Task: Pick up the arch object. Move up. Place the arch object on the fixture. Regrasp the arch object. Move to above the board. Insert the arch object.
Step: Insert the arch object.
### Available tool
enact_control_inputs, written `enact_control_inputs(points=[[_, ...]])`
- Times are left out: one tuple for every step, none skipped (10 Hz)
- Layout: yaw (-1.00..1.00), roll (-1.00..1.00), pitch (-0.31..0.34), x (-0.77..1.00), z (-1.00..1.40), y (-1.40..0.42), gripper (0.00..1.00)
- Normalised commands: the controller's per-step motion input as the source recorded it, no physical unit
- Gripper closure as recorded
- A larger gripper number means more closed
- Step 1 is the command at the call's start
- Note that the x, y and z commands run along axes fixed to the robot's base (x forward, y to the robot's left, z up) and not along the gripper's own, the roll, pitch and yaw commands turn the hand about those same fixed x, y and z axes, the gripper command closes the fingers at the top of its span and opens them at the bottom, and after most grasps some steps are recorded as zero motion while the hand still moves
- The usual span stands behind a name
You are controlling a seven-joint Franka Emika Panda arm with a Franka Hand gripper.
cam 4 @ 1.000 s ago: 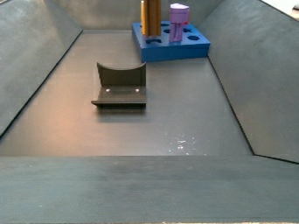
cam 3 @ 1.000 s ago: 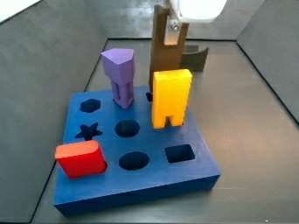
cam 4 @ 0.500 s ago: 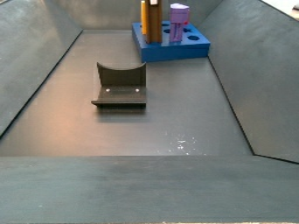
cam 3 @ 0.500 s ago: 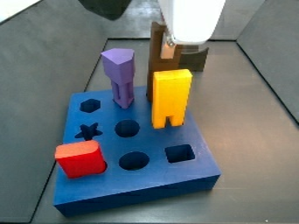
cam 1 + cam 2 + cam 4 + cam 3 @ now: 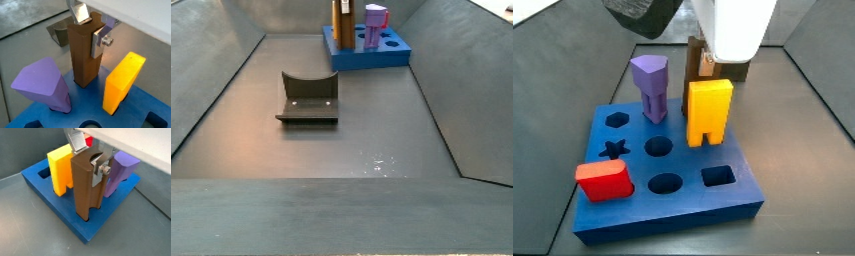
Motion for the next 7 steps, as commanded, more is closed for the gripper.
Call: enact_control_inputs(points=[[-0.05, 0.01, 0.074, 0.12, -0.71, 0.08, 1.00], [-0.09, -0.07, 0.130, 0.20, -0.81, 0.33, 1.00], [-0.21, -0.13, 0.101, 0.13, -0.83, 0.45, 1.00], [-0.24, -0.12, 0.064, 0.08, -0.87, 0.41, 1.00], [-0.24, -0.08, 0.029, 0.00, -0.97, 0.33, 1.00], [-0.25, -0.01, 0.006, 0.00, -1.00, 0.27, 1.00], [-0.26, 0.00, 0.000, -0.16, -1.00, 0.11, 1.00]])
